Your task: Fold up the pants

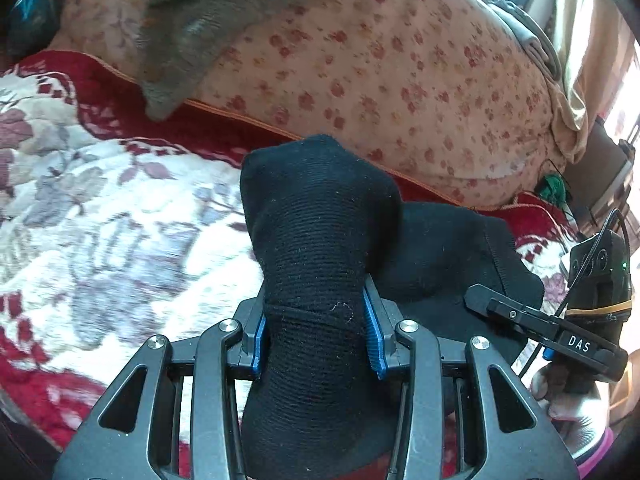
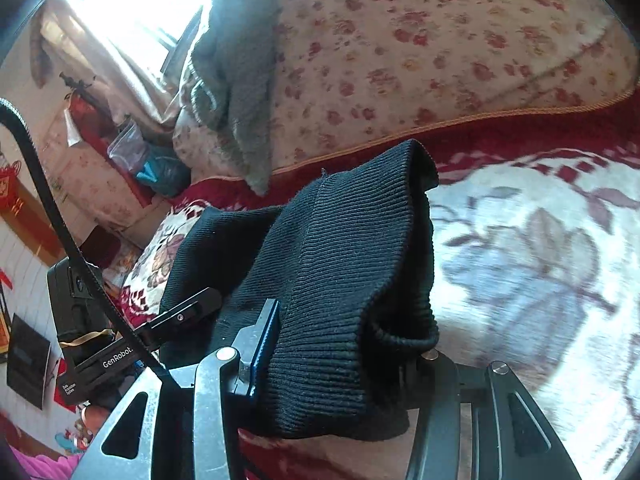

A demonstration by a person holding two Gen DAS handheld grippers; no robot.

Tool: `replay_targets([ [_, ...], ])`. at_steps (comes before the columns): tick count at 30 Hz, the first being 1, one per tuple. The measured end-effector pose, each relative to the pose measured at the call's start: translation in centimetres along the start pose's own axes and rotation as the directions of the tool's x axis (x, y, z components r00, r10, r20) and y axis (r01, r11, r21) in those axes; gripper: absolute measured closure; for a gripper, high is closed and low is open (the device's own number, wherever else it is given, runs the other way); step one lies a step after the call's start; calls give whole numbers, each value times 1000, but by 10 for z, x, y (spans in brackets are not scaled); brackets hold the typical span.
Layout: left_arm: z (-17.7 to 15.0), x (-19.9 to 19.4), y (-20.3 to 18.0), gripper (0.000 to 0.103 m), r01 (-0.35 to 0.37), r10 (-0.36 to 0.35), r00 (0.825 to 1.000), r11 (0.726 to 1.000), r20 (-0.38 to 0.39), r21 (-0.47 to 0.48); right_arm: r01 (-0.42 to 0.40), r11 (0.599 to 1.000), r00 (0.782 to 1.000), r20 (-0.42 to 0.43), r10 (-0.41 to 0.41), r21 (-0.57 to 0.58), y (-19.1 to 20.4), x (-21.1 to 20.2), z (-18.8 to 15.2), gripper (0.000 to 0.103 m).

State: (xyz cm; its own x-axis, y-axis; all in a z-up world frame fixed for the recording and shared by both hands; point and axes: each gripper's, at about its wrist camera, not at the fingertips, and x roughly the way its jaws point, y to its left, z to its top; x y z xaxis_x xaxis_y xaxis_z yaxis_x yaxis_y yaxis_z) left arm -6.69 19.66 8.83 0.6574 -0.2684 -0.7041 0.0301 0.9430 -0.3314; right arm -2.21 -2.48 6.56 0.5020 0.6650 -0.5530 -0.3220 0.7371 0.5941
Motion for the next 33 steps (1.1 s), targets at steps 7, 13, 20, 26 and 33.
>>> replay_targets([
  [7,10,-22,35,65,-58,58,998,998,35,-19,-39,999,999,-33,38,-30,35,33,4,58],
  [13,10,-31,66,65,-96,98,995,994,33,-51,-63,997,996,-71,60,-44,59,63,0,58],
  [20,4,-31,100,65,-138,139,990,986,7,-96,-74,997,990,-127,68,-37,74,101,-8,58],
  [26,-3,-20,122,65,-152,150,988,979,-20,-139,-50,998,984,-173,42,-45,80,131,-14,58],
  [33,-6,-12,127,56,-148,146,989,977,-24,-151,-14,1000,975,-223,9,-19,65,145,-15,53],
])
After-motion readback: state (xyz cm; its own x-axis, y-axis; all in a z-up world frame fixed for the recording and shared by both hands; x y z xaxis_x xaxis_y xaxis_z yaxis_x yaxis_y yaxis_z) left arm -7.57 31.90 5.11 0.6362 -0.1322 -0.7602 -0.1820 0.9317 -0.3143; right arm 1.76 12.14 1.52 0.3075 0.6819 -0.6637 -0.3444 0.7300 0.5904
